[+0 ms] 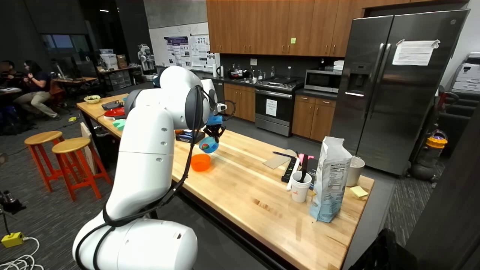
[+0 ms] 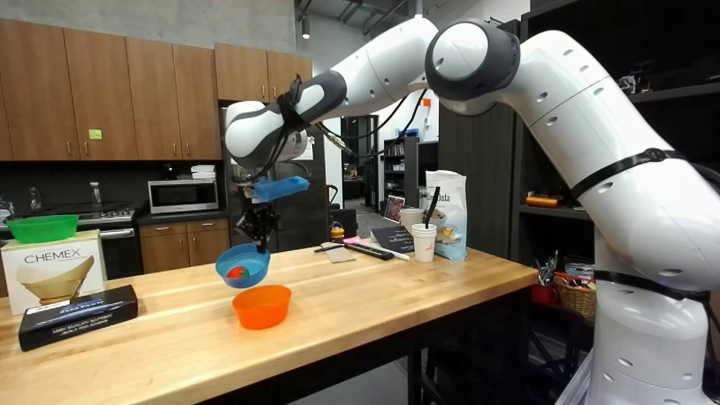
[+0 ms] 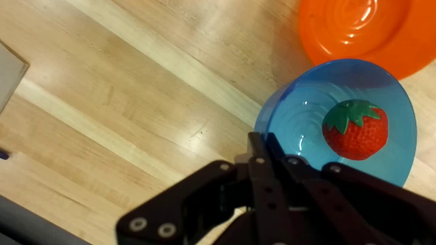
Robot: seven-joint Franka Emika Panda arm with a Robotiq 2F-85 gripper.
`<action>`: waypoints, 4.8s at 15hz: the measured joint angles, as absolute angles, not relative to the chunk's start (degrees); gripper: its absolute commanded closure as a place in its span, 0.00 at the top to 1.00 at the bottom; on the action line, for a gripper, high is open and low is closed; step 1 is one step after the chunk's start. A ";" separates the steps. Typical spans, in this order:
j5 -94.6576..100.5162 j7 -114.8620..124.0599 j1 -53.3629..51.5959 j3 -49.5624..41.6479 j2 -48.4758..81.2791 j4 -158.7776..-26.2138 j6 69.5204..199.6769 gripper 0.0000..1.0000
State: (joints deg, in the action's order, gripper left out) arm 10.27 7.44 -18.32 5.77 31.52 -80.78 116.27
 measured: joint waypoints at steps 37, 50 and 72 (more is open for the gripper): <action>11.24 23.28 -21.23 4.69 36.90 -64.71 69.19 0.01; 32.41 0.78 -25.83 4.31 44.90 -48.29 46.83 0.01; -2.90 -2.63 -19.11 7.55 59.74 -22.60 41.94 0.01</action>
